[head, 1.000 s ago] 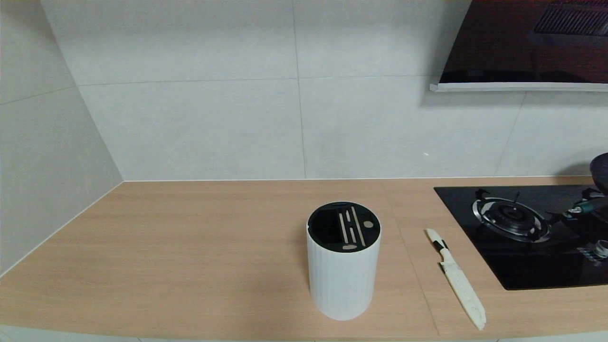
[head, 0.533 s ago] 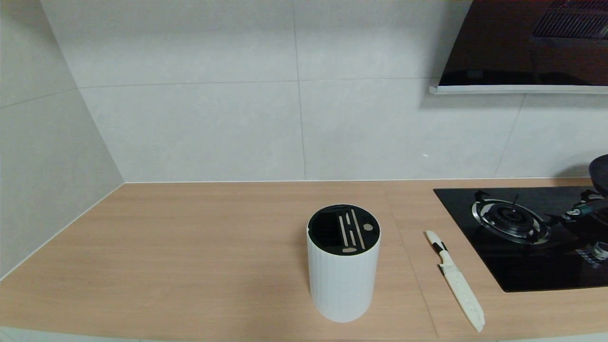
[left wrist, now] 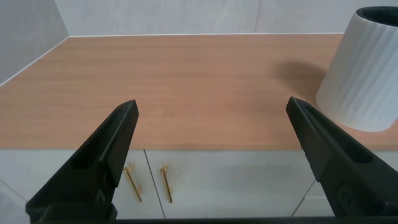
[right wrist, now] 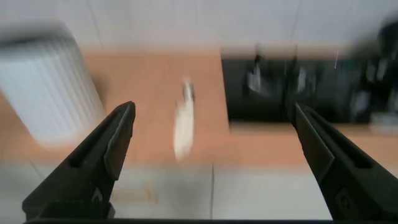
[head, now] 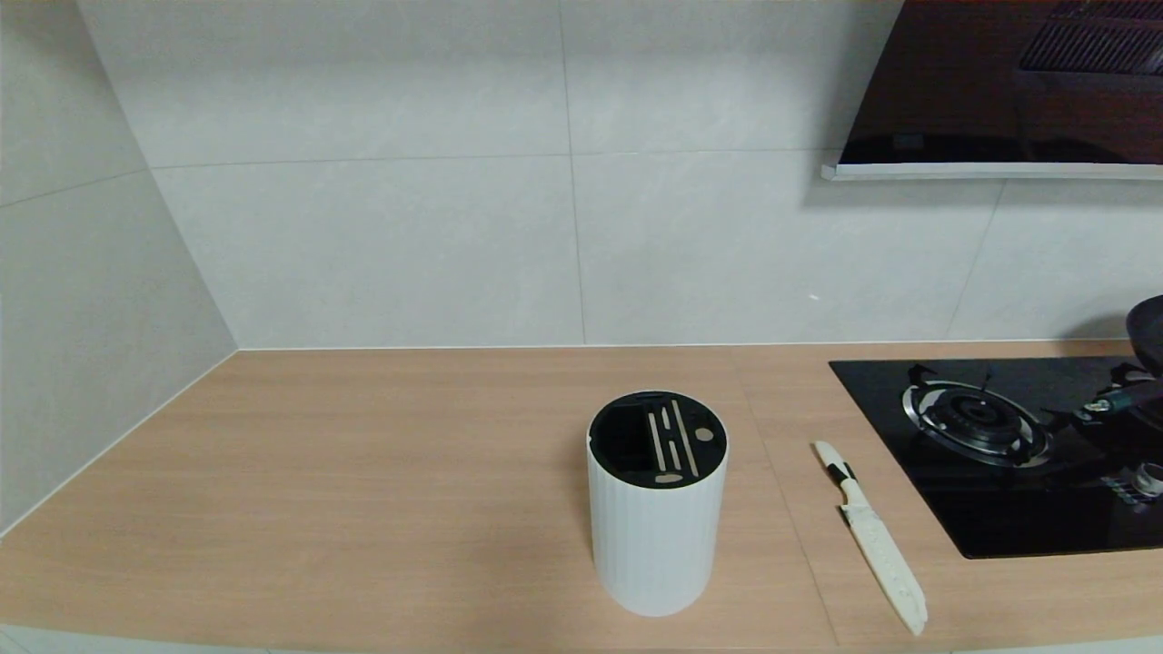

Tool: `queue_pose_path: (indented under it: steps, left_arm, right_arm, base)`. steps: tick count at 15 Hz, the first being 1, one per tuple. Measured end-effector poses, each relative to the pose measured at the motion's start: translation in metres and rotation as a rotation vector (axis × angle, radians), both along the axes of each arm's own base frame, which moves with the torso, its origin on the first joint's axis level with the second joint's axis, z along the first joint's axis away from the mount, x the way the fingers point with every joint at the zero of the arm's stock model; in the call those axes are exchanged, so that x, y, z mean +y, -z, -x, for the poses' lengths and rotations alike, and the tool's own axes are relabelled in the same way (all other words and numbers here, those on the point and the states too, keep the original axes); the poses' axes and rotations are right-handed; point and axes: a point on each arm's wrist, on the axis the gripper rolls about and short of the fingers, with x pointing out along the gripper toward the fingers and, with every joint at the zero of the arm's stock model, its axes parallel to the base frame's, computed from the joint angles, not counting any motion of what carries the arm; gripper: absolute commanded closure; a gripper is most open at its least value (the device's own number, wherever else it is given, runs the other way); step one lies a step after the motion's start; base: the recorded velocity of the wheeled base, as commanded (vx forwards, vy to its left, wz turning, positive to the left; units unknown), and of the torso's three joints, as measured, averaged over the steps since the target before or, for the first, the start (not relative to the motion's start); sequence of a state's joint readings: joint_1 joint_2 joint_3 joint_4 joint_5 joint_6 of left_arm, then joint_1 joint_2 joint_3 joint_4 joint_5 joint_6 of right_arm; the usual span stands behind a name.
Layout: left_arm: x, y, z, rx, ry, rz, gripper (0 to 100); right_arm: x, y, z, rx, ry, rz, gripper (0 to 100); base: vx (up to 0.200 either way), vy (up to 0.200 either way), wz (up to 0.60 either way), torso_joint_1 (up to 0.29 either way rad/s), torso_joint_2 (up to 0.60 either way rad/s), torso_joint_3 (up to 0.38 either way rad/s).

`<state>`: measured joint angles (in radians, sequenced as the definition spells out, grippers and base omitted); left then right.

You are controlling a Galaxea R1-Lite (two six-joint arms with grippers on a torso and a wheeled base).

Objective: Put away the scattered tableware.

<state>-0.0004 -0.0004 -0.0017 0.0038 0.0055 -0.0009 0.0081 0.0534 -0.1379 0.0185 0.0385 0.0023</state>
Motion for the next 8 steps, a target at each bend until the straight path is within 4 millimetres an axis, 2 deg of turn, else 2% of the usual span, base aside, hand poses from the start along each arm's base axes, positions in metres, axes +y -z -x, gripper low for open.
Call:
queue_pose_path:
  steps: [2,4,8]
  left_arm:
    - [0.0,0.0,0.0,0.0,-0.001,0.0,0]
    - [0.0,0.0,0.0,0.0,0.0,0.0,0]
    - [0.0,0.0,0.0,0.0,0.0,0.0,0]
  right_arm:
    - [0.0,-0.025,-0.006,0.034,-0.029,0.001,0]
    - [0.001,-0.049,-0.023,0.109,-0.05,0.001,0]
    - [0.004,-0.076,-0.08,0.315,-0.085,0.0,0]
  base:
    - [0.0,0.0,0.0,0.0,0.0,0.0]
    - [0.0,0.0,0.0,0.0,0.0,0.0]
    - [0.0,0.0,0.0,0.0,0.0,0.0]
